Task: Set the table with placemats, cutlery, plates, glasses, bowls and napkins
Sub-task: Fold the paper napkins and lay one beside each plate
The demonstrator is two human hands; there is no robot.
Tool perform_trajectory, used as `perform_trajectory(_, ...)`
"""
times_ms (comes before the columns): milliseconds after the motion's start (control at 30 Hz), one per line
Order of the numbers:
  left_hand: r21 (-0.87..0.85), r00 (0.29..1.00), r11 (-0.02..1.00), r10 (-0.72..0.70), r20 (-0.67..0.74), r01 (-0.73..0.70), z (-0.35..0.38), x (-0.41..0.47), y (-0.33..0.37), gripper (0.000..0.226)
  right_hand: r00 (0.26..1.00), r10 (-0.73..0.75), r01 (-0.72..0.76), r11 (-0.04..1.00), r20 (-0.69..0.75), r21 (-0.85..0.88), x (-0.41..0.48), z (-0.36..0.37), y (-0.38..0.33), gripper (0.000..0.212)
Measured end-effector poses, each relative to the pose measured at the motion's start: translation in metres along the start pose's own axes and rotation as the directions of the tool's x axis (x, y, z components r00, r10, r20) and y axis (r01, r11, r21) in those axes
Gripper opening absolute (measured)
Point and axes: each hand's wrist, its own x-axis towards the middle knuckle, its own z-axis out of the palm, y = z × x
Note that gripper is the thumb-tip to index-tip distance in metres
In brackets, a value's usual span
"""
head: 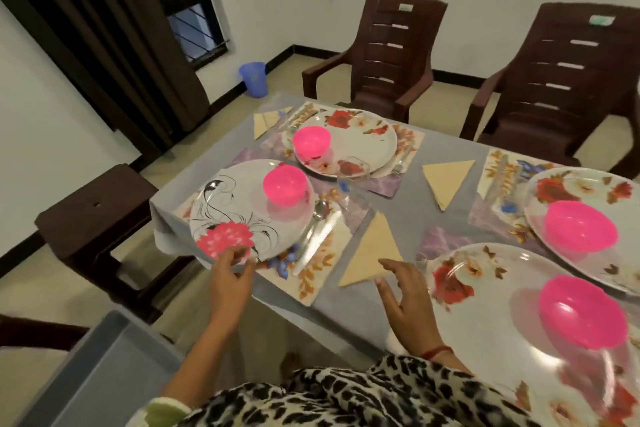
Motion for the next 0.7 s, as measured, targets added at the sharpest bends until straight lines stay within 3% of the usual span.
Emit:
perform_trajectory(233, -0.073, 1.000, 0.997, -0.028, -0.013, 0.027, -0.029, 0.147, -0.031, 0.016, 0.991, 0.130, -0.132, 0.989, -0.026, -0.064, 0.067, 0.099, -0.019, 0.051)
perform_trajectory(333, -0.015, 0.999, 1.000, -0.010, 0.049, 0.011, -0.032, 0.186, -0.038, 0.018, 0.978, 0.206, -0.209, 0.970, -0.035, -0.123, 0.076, 0.117, -0.026, 0.050)
perform_trajectory(533, 0.088, 0.996, 0.996, 0.001, 0.094, -0.010, -0.027, 0.236, -0.043, 0.021, 0.922, 0.374, -0.387, 0.902, -0.106, -0.191, 0.085, 0.130, -0.023, 0.024)
perform_trajectory(700, 0.188, 0.989, 0.982, 0.005, 0.148, -0.033, -0.028, 0.268, -0.042, 0.025, 0.857, 0.507, -0.505, 0.790, -0.091, -0.349, 0.087, 0.141, -0.025, 0.033)
